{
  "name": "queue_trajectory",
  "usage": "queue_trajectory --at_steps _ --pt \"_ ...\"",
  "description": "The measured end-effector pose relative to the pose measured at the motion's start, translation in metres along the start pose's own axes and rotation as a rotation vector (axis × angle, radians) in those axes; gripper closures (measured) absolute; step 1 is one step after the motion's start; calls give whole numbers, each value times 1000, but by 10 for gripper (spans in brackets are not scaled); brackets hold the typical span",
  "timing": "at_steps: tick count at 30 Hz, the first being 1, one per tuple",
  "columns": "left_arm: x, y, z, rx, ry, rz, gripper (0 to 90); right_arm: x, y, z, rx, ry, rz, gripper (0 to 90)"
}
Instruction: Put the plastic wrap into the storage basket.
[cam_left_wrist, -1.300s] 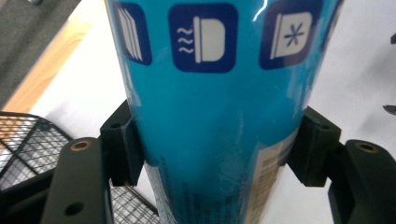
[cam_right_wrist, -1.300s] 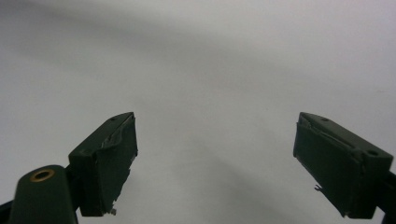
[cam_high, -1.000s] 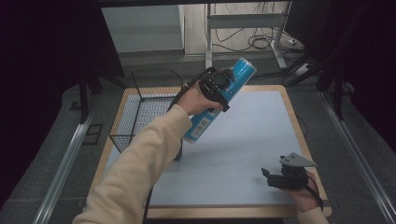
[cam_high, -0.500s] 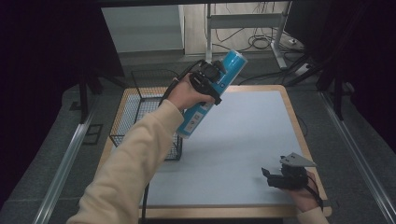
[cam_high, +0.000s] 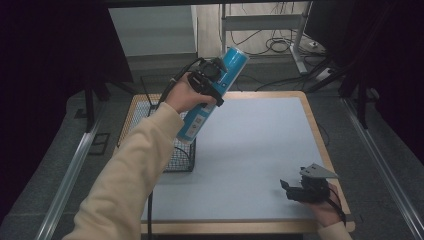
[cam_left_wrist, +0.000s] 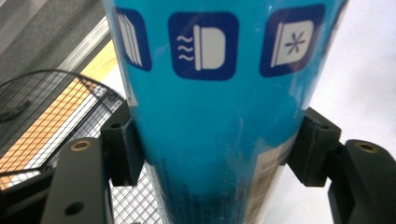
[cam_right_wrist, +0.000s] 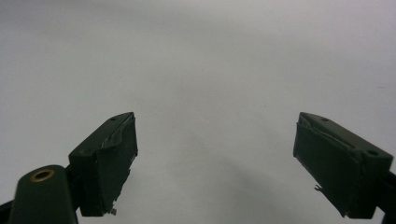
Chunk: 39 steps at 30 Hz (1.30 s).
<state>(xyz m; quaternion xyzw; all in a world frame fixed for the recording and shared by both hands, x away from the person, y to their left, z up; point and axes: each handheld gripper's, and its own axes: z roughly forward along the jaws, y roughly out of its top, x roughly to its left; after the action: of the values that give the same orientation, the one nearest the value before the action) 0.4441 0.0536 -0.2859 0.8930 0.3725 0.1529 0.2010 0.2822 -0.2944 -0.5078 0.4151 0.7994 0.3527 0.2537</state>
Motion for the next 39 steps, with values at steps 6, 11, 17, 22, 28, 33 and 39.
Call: queue_trajectory --at_steps 6,11,17,22,28,33,39 --pt "15 -10 -2 4 17 -29 320 0 0 1 2 0 2 136" --pt "27 -19 -2 11 32 -53 320 0 0 1 3 0 2 136" --pt "38 -29 4 20 45 -81 319 0 0 1 5 0 4 137" --pt "46 -34 12 22 63 -110 320 0 0 1 5 1 6 137" --pt "55 -40 20 36 67 -132 320 0 -1 2 7 1 7 136" --pt "60 -45 28 47 63 -151 320 0 -1 2 5 2 7 136" --pt "65 -49 38 66 64 -156 320 0 -1 3 8 3 6 137"
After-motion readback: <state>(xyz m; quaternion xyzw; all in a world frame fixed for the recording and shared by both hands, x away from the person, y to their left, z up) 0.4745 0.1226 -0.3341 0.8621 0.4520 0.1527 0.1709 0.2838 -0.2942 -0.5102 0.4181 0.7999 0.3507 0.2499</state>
